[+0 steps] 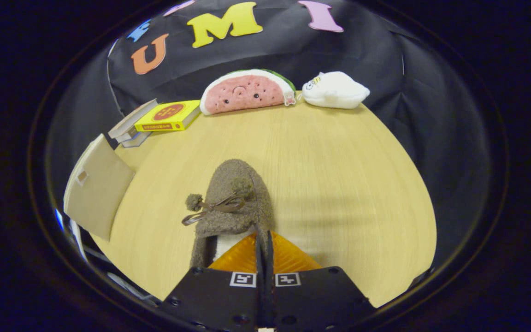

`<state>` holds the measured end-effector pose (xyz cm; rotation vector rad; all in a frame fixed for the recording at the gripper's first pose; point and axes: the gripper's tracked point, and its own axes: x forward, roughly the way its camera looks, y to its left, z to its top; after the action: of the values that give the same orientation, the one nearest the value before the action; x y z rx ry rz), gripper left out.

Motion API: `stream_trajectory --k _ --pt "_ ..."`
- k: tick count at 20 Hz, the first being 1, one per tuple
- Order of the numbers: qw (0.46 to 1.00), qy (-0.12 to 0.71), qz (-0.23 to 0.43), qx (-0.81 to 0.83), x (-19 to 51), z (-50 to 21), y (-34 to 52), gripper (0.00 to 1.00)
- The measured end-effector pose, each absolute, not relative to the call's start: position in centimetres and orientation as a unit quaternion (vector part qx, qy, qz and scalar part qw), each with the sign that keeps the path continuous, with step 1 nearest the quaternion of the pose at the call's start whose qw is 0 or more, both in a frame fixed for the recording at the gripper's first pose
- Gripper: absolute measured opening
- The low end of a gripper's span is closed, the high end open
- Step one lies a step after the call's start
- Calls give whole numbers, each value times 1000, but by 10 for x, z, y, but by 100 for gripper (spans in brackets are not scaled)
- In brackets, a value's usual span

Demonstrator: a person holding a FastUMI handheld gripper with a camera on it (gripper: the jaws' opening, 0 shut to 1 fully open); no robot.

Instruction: Open the storage box then place both shoes into the box .Put the left shoe in first, then the right shoe, with the right side of both shoes facing outward in a uniform manner.

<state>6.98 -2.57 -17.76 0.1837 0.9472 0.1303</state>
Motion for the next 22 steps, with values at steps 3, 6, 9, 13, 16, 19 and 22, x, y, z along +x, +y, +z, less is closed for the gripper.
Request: stream_trajectory --k 3,6,9,13,16,19,22 --pt "876 457 63 143 61 -168 -15 0" --pt "878 443 62 169 56 -146 1 0" --pt "884 424 70 181 51 -113 27 0" --pt "892 398 98 192 46 -49 84 0" --pt "898 373 122 200 49 3 143 0" --pt "902 354 144 200 51 42 209 0" --pt "897 351 166 210 51 63 277 0"
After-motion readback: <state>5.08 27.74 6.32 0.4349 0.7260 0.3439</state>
